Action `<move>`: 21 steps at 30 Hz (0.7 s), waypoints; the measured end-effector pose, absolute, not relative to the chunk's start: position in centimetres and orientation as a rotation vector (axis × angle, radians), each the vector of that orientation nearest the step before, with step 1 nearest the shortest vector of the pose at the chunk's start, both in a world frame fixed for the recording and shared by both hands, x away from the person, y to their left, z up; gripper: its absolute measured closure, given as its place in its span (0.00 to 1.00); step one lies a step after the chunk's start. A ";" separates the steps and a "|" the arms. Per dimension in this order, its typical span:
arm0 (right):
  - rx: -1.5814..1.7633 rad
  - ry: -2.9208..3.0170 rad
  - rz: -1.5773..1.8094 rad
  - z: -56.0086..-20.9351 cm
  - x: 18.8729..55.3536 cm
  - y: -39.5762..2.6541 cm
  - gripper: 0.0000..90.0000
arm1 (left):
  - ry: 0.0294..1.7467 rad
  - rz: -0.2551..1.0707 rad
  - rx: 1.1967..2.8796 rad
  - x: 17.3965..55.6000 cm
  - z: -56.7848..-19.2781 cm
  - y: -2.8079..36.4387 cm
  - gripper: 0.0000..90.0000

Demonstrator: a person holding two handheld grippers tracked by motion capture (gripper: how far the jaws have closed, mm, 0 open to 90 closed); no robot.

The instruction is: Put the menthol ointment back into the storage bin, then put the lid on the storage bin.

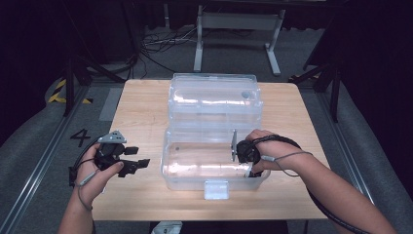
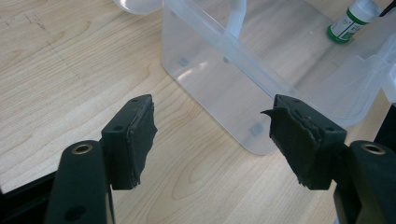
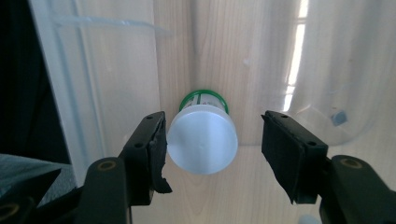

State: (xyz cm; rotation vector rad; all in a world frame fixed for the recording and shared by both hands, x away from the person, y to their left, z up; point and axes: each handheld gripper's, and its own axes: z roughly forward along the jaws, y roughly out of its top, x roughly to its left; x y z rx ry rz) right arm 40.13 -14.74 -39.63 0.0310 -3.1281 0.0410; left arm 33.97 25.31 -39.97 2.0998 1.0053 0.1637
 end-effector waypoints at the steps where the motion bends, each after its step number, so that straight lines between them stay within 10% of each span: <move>1: 0.028 -3.133 0.021 -39.3 40.1 -14.8 0.46 | 1.002 0.169 2.099 34.0 -39.9 25.3 0.35; 21: -0.177 -3.151 -0.329 -33.6 39.5 -17.0 0.53 | 0.950 0.144 2.093 34.3 -39.2 24.0 0.35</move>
